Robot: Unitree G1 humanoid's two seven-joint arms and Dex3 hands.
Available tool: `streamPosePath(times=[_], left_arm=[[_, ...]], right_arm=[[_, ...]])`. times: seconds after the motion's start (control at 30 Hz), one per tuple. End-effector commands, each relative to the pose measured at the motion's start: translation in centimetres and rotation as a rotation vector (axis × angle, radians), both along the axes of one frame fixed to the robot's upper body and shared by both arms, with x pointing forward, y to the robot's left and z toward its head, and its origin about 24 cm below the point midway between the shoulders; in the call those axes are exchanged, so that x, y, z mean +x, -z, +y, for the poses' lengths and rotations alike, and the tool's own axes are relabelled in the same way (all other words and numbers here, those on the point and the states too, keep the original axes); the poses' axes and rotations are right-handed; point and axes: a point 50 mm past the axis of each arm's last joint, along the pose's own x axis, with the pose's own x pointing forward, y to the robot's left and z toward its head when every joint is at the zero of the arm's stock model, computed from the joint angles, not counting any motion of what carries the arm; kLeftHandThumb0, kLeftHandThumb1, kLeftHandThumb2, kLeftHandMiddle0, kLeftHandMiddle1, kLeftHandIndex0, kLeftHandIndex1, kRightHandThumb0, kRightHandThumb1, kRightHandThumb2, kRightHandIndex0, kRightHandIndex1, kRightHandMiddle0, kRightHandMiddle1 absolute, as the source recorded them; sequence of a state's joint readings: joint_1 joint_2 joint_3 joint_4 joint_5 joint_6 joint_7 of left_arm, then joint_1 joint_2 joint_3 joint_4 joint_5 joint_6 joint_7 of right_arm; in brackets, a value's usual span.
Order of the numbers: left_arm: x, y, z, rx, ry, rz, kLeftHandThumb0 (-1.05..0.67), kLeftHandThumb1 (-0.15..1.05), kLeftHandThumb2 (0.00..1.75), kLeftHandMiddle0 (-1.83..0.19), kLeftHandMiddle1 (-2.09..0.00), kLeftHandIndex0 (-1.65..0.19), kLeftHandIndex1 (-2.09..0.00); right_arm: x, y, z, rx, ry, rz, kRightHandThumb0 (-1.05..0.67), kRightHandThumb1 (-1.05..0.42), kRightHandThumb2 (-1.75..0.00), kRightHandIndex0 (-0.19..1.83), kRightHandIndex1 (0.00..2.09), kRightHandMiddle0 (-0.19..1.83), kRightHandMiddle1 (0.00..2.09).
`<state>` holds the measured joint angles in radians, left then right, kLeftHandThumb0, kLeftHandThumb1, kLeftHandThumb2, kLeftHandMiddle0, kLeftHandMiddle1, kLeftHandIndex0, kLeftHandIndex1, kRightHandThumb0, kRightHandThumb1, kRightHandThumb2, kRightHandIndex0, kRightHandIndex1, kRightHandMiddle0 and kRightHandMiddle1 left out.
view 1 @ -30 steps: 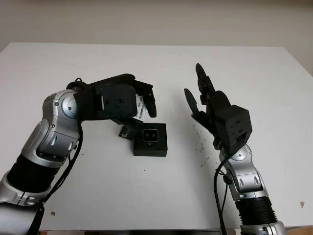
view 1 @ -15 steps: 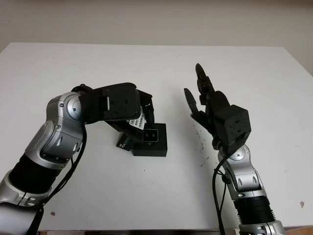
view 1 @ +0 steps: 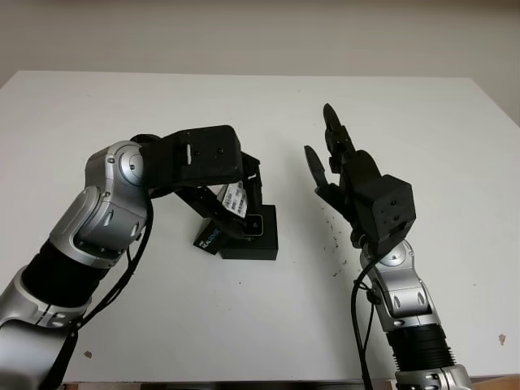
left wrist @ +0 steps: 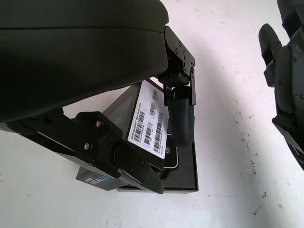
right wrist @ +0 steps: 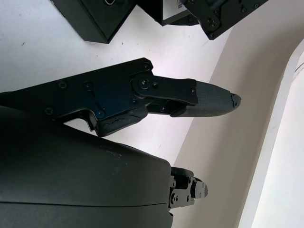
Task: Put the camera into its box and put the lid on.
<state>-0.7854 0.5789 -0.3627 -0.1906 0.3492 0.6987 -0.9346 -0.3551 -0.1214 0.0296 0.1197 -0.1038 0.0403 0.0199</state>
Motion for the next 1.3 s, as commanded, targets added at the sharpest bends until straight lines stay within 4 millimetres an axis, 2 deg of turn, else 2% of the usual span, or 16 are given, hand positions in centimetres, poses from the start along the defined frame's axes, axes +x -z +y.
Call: streamPosePath(times=[0.0,0.1,0.23,0.43,0.57,0.67,0.83,1.0,1.27], left_arm=[[-0.1,-0.4,-0.8,0.001,0.030,0.011,-0.18,0.93,0.06,-0.50,-1.62,-0.38,-1.53],[-0.2,-0.6,-1.1,-0.002,0.041,0.007,-0.19,0.93,0.06,-0.48,-1.57,-0.38,-1.54],[-0.2,-0.7,-1.5,-0.005,0.058,0.022,-0.20,0.94,0.06,-0.46,-1.60,-0.33,-1.54],[-0.2,-0.5,-2.1,-0.025,0.076,0.009,-0.21,0.94,0.05,-0.50,-1.67,-0.36,-1.58],[-0.3,-0.3,-2.7,-0.054,0.086,0.001,-0.18,0.93,0.05,-0.45,-1.68,-0.37,-1.58],[-0.4,-0.1,-3.1,-0.063,0.093,-0.003,-0.18,0.93,0.05,-0.42,-1.78,-0.36,-1.57],[-0.5,0.1,-3.6,-0.058,0.095,-0.005,-0.15,0.93,0.05,-0.37,-1.83,-0.35,-1.55],[-0.7,0.5,-4.0,-0.060,0.090,0.003,-0.13,0.93,0.05,-0.27,-1.64,-0.33,-1.55],[-1.0,1.1,-4.3,-0.075,0.098,-0.016,-0.13,0.94,0.06,-0.18,-1.76,-0.34,-1.52]], right_arm=[[0.2,-0.5,0.2,0.013,-0.009,-0.024,-0.70,-1.05,-0.51,-0.05,0.06,-0.04,0.05],[0.3,-0.5,0.3,0.010,-0.013,-0.027,-0.70,-1.05,-0.51,-0.05,0.06,-0.04,0.05],[0.3,-0.5,0.3,0.008,-0.011,-0.032,-0.71,-1.05,-0.51,-0.04,0.06,-0.03,0.06],[0.3,-0.4,0.3,0.016,-0.015,-0.029,-0.70,-1.05,-0.51,-0.05,0.05,-0.03,0.05],[0.2,-0.4,0.3,0.010,-0.011,-0.032,-0.70,-1.05,-0.51,-0.04,0.06,-0.02,0.06],[0.2,-0.5,0.3,0.012,-0.010,-0.029,-0.69,-1.05,-0.51,-0.04,0.06,-0.02,0.06],[0.1,-0.4,0.3,0.021,-0.012,-0.024,-0.69,-1.05,-0.51,-0.05,0.05,-0.03,0.06],[0.1,-0.3,0.4,0.026,-0.012,-0.021,-0.69,-1.05,-0.51,-0.06,0.05,-0.03,0.05],[0.1,-0.3,0.5,0.032,-0.009,-0.018,-0.69,-1.05,-0.50,-0.05,0.06,-0.03,0.06]])
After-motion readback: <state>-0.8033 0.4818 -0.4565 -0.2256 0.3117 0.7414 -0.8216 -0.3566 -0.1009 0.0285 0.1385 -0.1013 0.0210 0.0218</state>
